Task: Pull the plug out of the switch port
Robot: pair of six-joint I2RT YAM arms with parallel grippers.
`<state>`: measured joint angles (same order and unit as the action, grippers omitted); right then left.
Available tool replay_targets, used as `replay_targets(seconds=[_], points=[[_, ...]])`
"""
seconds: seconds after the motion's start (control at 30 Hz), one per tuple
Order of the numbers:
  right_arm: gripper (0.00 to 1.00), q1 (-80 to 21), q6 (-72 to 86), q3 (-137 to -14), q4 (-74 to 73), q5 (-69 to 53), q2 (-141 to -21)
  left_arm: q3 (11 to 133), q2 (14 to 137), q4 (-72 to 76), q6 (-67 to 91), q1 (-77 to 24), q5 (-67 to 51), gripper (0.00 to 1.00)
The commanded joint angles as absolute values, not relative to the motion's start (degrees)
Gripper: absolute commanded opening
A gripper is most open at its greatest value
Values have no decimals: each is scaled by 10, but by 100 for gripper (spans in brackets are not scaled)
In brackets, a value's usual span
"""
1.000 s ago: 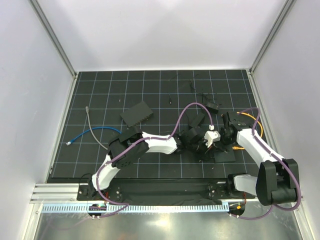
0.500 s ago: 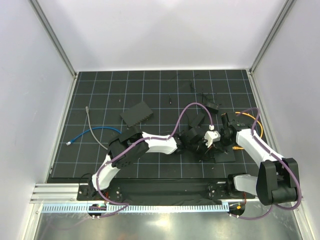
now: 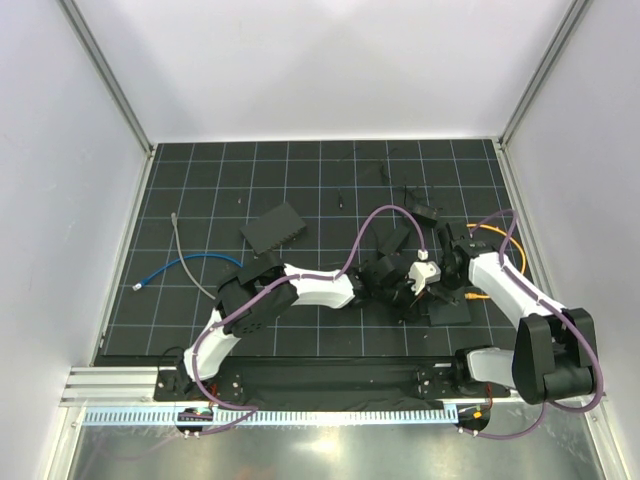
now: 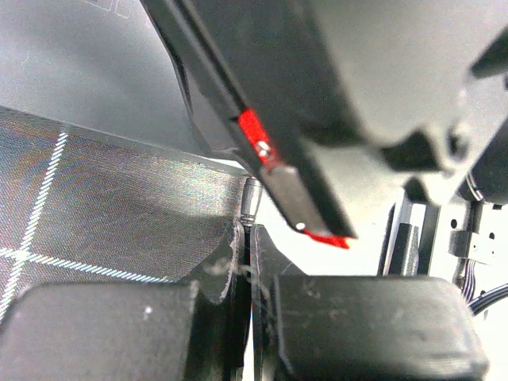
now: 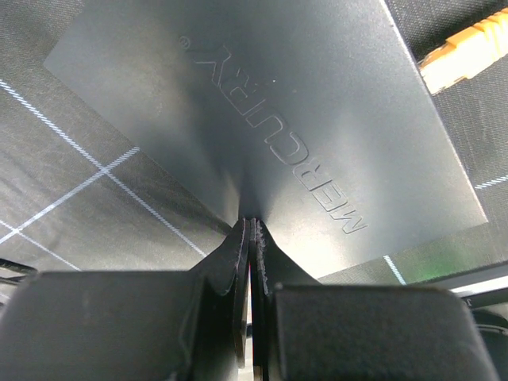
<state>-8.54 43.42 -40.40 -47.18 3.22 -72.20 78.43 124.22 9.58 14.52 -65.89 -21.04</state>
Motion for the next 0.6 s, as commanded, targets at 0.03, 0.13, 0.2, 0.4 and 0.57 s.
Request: replay_targets(seconds=[0.03, 0.13, 0.2, 0.4, 0.57], points=[[1, -88, 439, -360, -453, 7, -709, 793, 1241, 120, 136, -661, -215, 0], [1, -88, 446, -361, -466, -39, -686, 793, 1241, 123, 137, -661, -216, 0], [1, -88, 443, -367, -480, -51, -678, 793, 1241, 125, 138, -661, -218, 0], [1, -88, 429, -353, -458, -105, -704, 791, 1241, 129, 139, -661, -221, 0], [1, -88, 408, -333, -413, -159, -701, 788, 1239, 134, 139, -661, -226, 0]])
